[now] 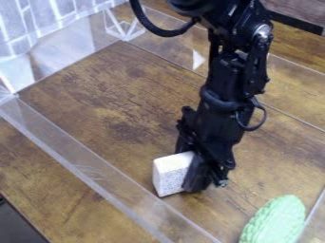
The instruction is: Put the white object in the blue tray
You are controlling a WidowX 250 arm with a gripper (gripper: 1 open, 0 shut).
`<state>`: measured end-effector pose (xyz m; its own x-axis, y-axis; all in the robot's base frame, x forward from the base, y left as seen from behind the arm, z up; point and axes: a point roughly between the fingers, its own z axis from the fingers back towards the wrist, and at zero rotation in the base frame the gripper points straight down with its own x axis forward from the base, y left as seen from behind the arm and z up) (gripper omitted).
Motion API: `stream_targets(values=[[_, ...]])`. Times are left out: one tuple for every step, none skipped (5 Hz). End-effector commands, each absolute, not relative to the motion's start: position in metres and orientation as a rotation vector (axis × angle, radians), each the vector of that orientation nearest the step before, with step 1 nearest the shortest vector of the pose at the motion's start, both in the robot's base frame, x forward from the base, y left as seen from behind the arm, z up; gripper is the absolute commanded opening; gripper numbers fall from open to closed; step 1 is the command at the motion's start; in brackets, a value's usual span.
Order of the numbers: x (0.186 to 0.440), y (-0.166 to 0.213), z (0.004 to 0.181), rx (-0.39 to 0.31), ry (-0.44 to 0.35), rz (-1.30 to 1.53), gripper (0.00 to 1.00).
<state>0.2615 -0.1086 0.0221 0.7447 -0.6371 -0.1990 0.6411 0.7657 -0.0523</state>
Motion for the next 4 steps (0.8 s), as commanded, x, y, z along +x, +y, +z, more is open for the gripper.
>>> stream_targets(values=[[0.2757,-0.1087,0.0461,-0.001,0.099,-0.672,1.00],[0.2729,-0.1075,0.0434,-0.012,0.096,-0.659,1.00],[0.2704,-0.1065,0.0410,-0.015,0.096,-0.647,1.00],[0.2671,-0.1049,0.0388,-0.024,0.092,-0.633,0.00]])
